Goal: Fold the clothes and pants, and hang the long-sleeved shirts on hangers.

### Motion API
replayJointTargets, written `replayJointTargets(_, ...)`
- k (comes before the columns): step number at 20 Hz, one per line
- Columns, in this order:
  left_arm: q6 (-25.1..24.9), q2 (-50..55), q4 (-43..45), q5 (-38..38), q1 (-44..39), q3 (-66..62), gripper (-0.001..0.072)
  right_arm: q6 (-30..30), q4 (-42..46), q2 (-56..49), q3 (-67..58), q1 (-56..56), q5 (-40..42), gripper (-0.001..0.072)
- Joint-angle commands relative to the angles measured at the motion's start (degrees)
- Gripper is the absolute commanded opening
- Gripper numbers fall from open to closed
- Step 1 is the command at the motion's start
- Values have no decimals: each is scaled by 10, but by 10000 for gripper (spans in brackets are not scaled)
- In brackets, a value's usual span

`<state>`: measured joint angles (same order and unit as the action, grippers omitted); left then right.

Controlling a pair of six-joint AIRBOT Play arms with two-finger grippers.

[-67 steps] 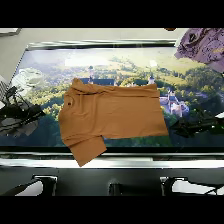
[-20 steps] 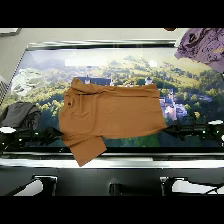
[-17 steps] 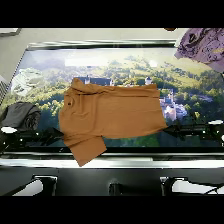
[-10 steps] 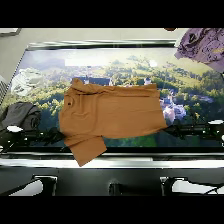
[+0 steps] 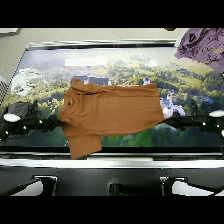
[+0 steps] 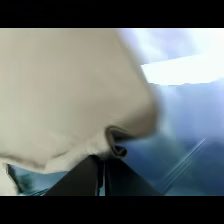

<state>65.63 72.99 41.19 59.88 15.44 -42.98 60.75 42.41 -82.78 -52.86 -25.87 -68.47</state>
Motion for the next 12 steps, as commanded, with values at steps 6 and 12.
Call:
replayJointTargets(6,116,-3,32,4,-55,-448,15,204,287,37,-497,229,90,23)
replayJointTargets(12,196,-42,123,63,-53,-748,16,231,397,146,-702,240,57,24)
